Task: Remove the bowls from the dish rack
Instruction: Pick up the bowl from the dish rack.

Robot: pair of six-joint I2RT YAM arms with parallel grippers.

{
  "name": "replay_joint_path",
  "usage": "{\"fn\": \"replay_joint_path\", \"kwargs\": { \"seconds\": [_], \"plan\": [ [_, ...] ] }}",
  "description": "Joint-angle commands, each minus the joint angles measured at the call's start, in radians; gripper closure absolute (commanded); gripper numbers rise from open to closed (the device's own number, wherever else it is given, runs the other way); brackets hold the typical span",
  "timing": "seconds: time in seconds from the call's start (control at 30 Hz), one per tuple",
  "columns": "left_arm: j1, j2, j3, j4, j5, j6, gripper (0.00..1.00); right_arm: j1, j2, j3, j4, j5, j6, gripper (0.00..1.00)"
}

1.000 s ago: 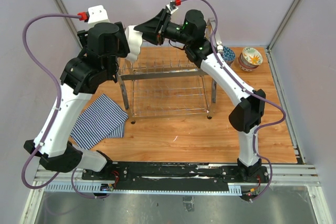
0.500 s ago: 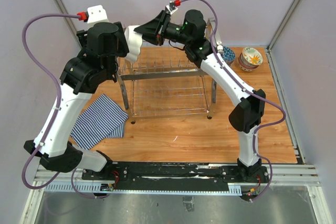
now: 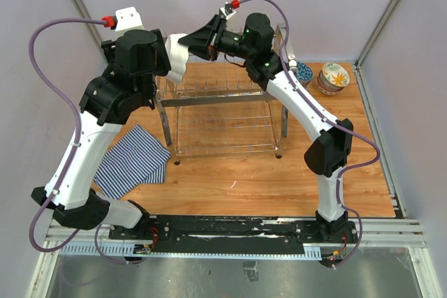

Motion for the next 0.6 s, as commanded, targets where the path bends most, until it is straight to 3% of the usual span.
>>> {"fn": "replay_joint_path", "kwargs": {
  "seconds": [0.0, 0.33, 0.57],
  "plan": [
    [0.012, -0.022, -0.009, 0.032, -0.008, 0.002, 0.16, 0.014, 0.018, -0.012, 0.091, -0.01, 0.027, 0.75],
    [0.013, -0.023, -0.011, 0.032, -0.007, 0.004, 0.15, 0.015, 0.025, -0.013, 0.097, -0.013, 0.034, 0.76],
    [0.015, -0.025, -0.012, 0.032, -0.006, 0.004, 0.15, 0.017, 0.031, -0.01, 0.091, -0.013, 0.035, 0.96]
  ]
}}
